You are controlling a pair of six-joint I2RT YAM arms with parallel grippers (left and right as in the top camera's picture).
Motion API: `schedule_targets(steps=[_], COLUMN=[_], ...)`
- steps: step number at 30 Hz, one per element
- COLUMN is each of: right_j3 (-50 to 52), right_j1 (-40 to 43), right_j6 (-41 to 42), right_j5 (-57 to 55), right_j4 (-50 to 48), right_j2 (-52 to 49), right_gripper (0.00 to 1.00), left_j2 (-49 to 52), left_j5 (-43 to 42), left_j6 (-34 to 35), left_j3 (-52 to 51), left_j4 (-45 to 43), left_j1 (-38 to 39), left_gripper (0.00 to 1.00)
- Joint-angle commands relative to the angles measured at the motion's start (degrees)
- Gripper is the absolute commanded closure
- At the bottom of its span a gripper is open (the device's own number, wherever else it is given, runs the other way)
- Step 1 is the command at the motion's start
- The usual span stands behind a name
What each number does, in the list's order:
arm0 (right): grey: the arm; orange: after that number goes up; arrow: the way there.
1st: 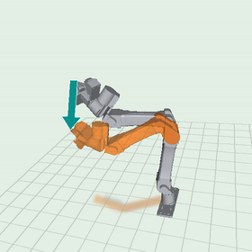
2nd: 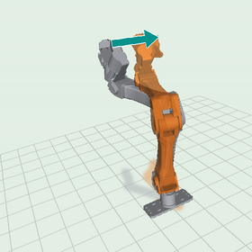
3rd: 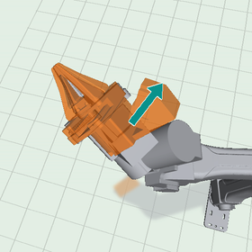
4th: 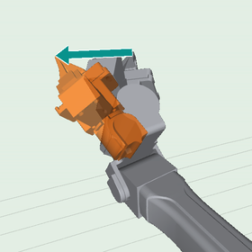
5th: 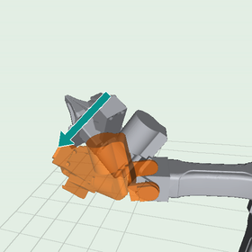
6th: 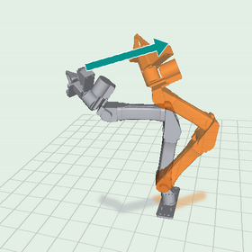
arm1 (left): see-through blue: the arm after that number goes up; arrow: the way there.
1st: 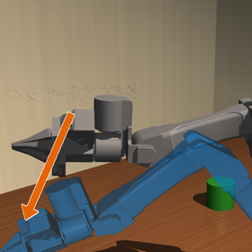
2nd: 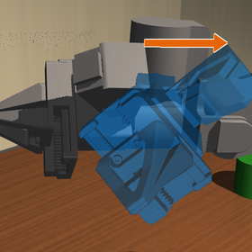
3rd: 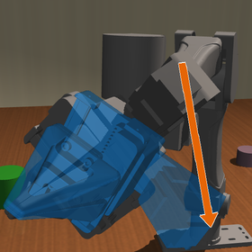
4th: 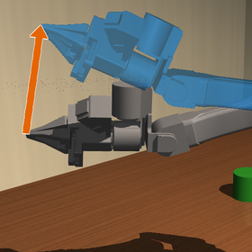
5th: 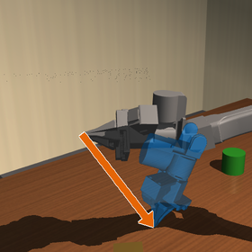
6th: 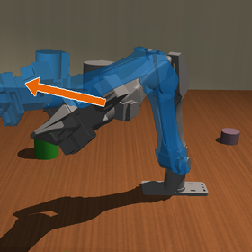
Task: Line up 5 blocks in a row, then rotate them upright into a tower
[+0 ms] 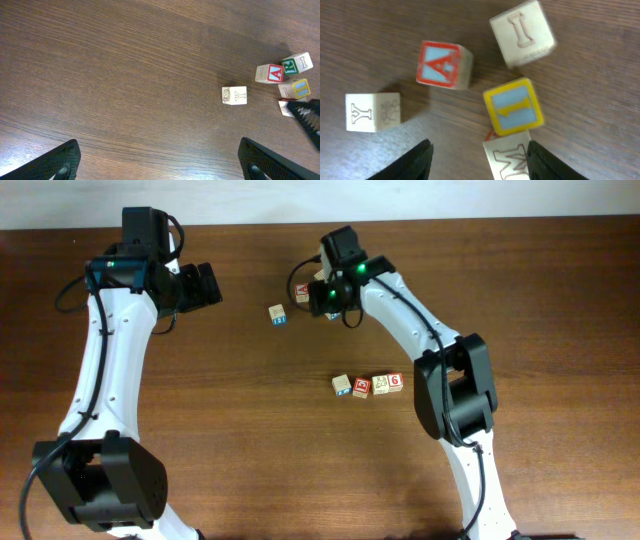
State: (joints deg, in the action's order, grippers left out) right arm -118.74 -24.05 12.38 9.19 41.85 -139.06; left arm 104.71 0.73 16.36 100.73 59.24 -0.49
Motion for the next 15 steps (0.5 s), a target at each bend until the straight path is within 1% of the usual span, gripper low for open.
schedule_targets(steps=[1, 9, 15], right_j3=[3.0, 4.0, 4.0], right_j1=[-0.3, -0.3, -0.3], right_j6=[-3.2, -3.2, -4.7], right_j5=[0.6, -5.2, -5.6], right_j4=[-1.2, -2.1, -3.3], right_j2=[1.5, 0.9, 0.9], right_gripper=[0.39, 0.39, 0.39], left_j2=[0.3, 0.3, 0.3], left_j5=[0.6, 0.6, 0.6], left_j6=[0.7, 0.7, 0.7], left_j3=[0.9, 0.9, 0.9], left_j4=[0.0, 0.0, 0.0], left_j1=[0.0, 0.0, 0.0], left_gripper=[0.01, 0.01, 0.01])
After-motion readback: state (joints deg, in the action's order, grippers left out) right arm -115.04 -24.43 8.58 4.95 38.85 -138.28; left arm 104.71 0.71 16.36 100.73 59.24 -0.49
